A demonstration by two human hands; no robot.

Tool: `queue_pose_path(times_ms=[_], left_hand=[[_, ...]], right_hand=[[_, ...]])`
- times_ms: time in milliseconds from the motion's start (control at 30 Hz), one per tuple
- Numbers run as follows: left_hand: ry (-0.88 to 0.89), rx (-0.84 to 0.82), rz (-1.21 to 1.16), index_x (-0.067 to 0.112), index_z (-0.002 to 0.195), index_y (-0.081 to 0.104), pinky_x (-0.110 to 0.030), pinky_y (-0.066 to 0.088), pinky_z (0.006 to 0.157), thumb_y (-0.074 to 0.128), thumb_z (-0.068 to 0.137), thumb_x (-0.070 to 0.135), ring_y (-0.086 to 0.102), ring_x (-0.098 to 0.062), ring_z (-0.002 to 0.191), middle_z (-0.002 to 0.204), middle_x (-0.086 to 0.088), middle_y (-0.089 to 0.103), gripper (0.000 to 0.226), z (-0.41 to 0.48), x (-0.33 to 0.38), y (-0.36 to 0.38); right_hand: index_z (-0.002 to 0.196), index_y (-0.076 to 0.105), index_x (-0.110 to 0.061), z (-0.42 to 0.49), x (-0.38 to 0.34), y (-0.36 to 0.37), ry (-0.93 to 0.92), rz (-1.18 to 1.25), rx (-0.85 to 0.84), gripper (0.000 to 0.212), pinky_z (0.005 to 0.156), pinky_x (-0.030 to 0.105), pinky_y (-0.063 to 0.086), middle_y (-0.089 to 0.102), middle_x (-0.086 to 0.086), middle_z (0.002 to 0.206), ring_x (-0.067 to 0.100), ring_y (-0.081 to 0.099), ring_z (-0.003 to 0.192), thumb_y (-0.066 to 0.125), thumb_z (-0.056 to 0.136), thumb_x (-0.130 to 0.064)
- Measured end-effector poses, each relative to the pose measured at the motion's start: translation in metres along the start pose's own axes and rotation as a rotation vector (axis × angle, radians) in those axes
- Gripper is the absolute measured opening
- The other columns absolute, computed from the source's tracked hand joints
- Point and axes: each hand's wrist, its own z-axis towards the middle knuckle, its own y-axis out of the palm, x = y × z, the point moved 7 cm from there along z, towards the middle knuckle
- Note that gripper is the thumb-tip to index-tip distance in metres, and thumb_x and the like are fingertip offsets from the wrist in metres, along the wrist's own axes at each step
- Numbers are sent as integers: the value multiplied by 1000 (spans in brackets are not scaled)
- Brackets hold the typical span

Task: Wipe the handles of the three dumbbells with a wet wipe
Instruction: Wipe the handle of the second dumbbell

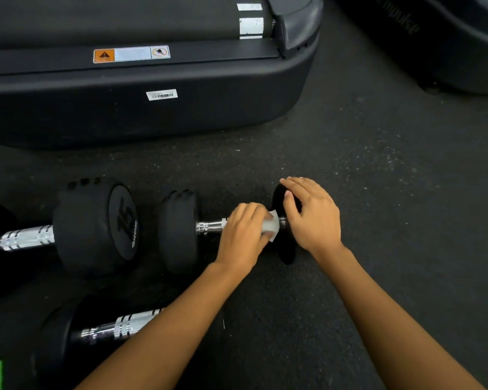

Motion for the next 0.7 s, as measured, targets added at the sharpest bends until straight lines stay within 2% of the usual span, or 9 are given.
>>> queue_pose_path(times_ms=[133, 300, 500, 567, 700], left_hand=[[10, -8, 40, 10, 82, 59, -31, 49, 68, 83, 58, 11, 56, -21, 74, 80, -5, 59, 34, 9, 16, 6], [53, -29, 40, 11, 86, 60, -30, 48, 71, 80, 63, 10, 56, -20, 80, 87, -3, 60, 31, 0, 4, 3], [63, -57, 90, 10, 83, 59, -31, 49, 66, 80, 60, 7, 55, -20, 73, 80, -4, 58, 32, 10, 18, 12], [76, -57, 66, 10, 86, 60, -28, 46, 73, 80, 61, 7, 57, -20, 76, 84, -4, 60, 33, 7, 15, 11], [106, 0, 40, 6, 100, 64, -33, 28, 102, 79, 64, 3, 62, -23, 94, 100, -7, 66, 39, -8, -2, -3]], right_hand=[[120, 62, -16, 1, 0, 1, 3, -3, 0, 38, 105, 27, 32, 62, -1, 123, 14, 50, 122, 39, 92, -29], [121, 62, -15, 0, 1, 0, 2, -5, 1, 38, 104, 22, 27, 62, -1, 124, 15, 50, 122, 39, 92, -28], [120, 63, -16, 1, 0, -1, -5, -5, 9, 38, 105, 27, 32, 63, -1, 123, 14, 51, 120, 39, 92, -29], [120, 62, -16, 1, 1, 0, -5, 6, 11, 41, 105, 28, 32, 63, 0, 123, 15, 51, 120, 36, 92, -32], [121, 62, -15, -1, 3, 1, 0, 19, 8, 43, 106, 27, 29, 62, 1, 124, 16, 51, 121, 35, 92, -33]])
